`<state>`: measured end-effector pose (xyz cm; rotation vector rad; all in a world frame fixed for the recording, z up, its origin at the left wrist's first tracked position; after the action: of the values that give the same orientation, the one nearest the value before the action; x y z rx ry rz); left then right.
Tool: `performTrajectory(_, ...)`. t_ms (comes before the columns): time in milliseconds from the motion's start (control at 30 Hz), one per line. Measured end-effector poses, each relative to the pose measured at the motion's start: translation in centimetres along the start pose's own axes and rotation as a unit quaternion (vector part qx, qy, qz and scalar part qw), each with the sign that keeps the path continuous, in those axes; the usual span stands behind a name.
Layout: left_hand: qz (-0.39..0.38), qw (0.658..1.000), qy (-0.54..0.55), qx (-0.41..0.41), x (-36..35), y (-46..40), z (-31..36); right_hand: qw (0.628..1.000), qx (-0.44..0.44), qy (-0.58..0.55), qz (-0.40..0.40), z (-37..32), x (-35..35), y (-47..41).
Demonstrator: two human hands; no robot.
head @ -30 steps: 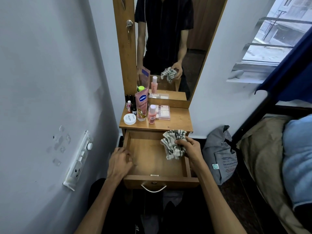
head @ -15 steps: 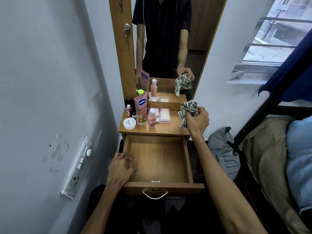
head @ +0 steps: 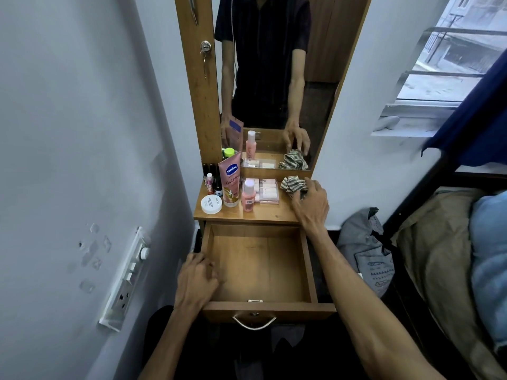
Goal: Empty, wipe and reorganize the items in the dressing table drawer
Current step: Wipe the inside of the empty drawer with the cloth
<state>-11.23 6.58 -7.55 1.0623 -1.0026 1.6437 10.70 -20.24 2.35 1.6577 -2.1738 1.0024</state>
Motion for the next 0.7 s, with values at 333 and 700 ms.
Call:
performTrajectory(333,0.004,1.000,-0.002,0.002,0.1,0.0,-0.1,0.986,0.013,0.078,-0.147,0.1,-2.4,-0.1)
performTrajectory(700,-0.006,1.000,0.002,0.001,0.2,0.2,0.1,0.985,0.039,0.016,-0.165,-0.4,-0.3,1.5)
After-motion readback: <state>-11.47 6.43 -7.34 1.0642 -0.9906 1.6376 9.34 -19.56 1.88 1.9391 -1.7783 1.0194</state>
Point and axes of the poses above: each hand's wrist, its own y-axis away from the middle knuckle, its own x-axis out of the back of the hand, z = x × y, the point moved 4 cm from there along -y, towards the middle knuckle, and after that the axes turned 10 degrees about -y, right-handed, at the moved point
